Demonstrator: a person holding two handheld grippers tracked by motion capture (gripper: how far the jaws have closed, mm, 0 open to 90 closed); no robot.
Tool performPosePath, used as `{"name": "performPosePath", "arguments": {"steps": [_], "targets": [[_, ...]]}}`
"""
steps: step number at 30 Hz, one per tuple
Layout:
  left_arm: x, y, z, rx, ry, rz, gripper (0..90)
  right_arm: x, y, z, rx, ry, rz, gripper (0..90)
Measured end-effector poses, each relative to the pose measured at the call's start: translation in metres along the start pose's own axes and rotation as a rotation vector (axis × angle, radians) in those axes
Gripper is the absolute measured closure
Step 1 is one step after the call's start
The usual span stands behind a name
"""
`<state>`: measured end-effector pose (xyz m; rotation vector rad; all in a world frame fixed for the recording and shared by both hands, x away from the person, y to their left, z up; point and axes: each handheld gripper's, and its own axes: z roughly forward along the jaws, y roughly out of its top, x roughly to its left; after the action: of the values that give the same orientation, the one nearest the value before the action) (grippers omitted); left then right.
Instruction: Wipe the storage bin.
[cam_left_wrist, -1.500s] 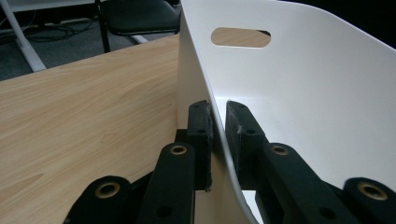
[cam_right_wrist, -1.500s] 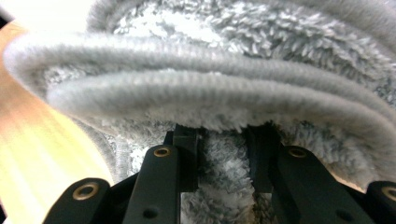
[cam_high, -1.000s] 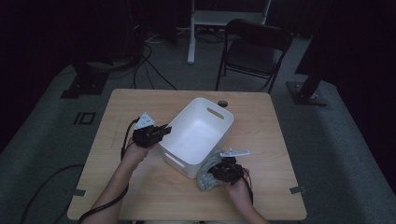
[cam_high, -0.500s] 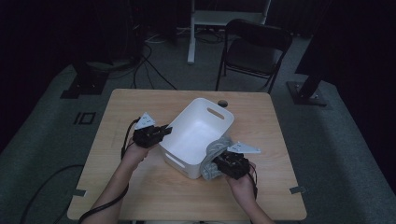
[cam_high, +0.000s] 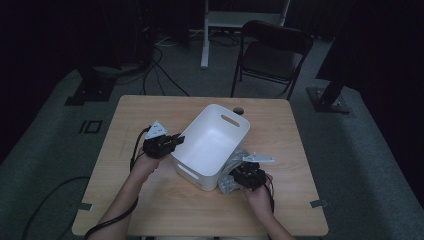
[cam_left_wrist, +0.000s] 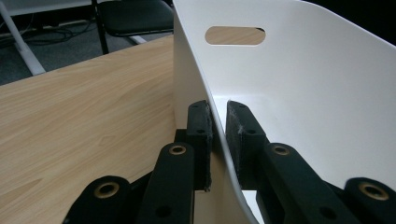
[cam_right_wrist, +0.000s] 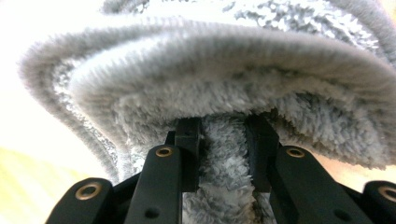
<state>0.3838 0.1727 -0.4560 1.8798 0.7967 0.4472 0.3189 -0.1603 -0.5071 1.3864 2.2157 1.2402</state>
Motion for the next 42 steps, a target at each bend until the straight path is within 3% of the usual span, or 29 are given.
{"name": "performPosePath", "arguments": {"steps": [6, 8, 13, 18, 19, 24, 29, 33, 42], "targets": [[0.001, -0.001, 0.0, -0.007, 0.001, -0.007, 79.8, -0.017, -0.012, 0.026, 0.085, -0.002, 0.042, 71.8], [0.001, 0.0, 0.0, -0.006, 0.004, -0.007, 79.8, -0.019, -0.011, 0.026, 0.094, 0.013, 0.059, 72.0], [0.001, 0.0, 0.0, 0.0, 0.006, -0.006, 79.9, -0.014, -0.004, 0.016, 0.098, 0.025, 0.033, 72.1], [0.0, 0.001, 0.0, 0.008, 0.004, 0.002, 80.0, -0.006, 0.01, -0.008, 0.023, 0.062, 0.003, 72.1], [-0.002, 0.001, 0.0, 0.011, -0.003, 0.005, 80.0, -0.001, 0.021, -0.028, -0.048, 0.079, -0.019, 72.1], [-0.004, 0.001, 0.0, 0.016, -0.014, 0.016, 80.0, -0.007, 0.036, -0.039, -0.099, 0.069, -0.02, 72.0], [-0.004, 0.001, 0.001, 0.013, -0.017, 0.019, 79.9, -0.011, 0.036, -0.034, -0.091, 0.057, -0.018, 72.1], [-0.005, 0.001, 0.001, 0.011, -0.015, 0.019, 79.9, -0.02, 0.027, -0.022, -0.066, 0.036, 0.022, 72.3], [-0.005, 0.002, 0.001, 0.015, -0.013, 0.024, 79.9, -0.031, 0.018, -0.006, -0.017, 0.01, 0.055, 72.4]]}}
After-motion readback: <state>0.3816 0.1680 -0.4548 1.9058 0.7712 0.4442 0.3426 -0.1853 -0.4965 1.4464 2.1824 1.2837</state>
